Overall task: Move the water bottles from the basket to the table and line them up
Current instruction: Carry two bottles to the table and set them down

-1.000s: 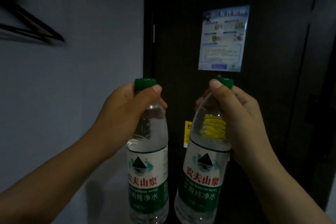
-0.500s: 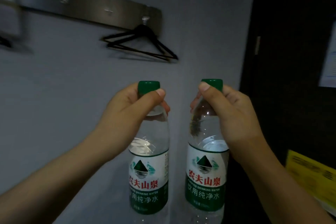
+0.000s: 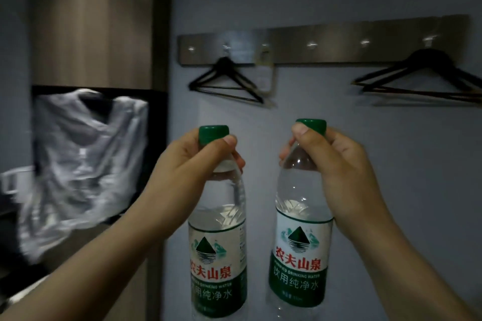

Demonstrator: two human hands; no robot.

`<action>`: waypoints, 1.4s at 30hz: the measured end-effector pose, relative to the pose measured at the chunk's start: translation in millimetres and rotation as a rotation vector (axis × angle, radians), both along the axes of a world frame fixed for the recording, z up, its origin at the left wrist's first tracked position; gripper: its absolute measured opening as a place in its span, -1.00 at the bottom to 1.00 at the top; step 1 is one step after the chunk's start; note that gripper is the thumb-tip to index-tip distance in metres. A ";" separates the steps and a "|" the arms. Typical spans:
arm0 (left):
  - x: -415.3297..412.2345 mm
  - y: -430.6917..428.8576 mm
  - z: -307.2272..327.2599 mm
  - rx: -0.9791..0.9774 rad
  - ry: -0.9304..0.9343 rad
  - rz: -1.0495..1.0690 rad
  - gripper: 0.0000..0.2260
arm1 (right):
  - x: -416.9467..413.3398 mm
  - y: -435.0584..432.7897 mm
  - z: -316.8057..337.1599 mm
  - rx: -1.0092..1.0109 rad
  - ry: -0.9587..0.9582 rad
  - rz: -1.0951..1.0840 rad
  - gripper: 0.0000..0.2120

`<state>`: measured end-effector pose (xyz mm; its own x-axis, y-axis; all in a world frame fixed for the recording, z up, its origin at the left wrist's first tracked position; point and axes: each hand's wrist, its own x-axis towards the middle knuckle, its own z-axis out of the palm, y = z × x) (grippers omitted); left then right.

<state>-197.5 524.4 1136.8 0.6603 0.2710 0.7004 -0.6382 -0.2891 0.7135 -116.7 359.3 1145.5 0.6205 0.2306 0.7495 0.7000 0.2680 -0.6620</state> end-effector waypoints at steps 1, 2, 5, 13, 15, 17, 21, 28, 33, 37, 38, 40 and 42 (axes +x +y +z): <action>-11.7 21.1 0.6 0.006 -0.003 0.045 -0.67 | -4.0 25.1 -1.2 0.006 -0.002 0.044 -0.71; -23.9 41.9 0.8 0.014 -0.001 0.087 -0.66 | -8.7 49.9 -2.5 0.009 -0.005 0.085 -0.72; -60.5 102.0 1.1 0.034 0.015 0.194 -0.71 | -25.3 123.6 -4.8 -0.002 -0.027 0.192 -0.72; -136.4 240.4 -12.8 0.016 0.067 0.447 -0.74 | -66.7 294.2 -17.8 -0.016 0.017 0.517 -0.73; -148.9 269.4 -17.9 0.002 0.060 0.519 -0.76 | -73.2 333.0 -21.7 -0.038 0.018 0.569 -0.71; -157.6 297.1 -23.8 -0.026 0.055 0.584 -0.76 | -77.3 370.6 -25.3 -0.051 0.009 0.613 -0.69; -171.9 353.9 -34.7 -0.022 0.067 0.678 -0.76 | -83.3 449.2 -33.3 -0.055 -0.008 0.685 -0.70; -187.2 456.0 -36.9 0.019 0.087 0.898 -0.77 | -80.3 584.1 -35.6 -0.028 -0.015 0.836 -0.70; -191.8 525.9 -42.3 0.010 0.075 1.034 -0.75 | -75.9 677.8 -40.9 -0.052 -0.010 0.949 -0.75; -198.9 579.5 -52.7 0.023 0.093 1.126 -0.75 | -77.2 744.5 -50.4 -0.082 -0.022 0.989 -0.73; -201.2 594.1 -55.2 0.017 0.101 1.143 -0.75 | -77.9 760.6 -53.5 -0.083 -0.015 0.994 -0.74; -205.7 625.1 -60.4 0.001 0.104 1.167 -0.74 | -81.0 793.4 -59.7 -0.087 -0.007 1.002 -0.75; -209.1 658.5 -66.0 -0.012 0.111 1.191 -0.75 | -84.7 827.3 -65.2 -0.102 0.006 1.005 -0.75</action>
<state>-406.6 1182.9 1070.8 0.0463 0.7595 0.6489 0.0914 -0.6501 0.7543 -201.4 1186.5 1080.3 0.1071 0.7118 0.6941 0.1775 0.6732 -0.7178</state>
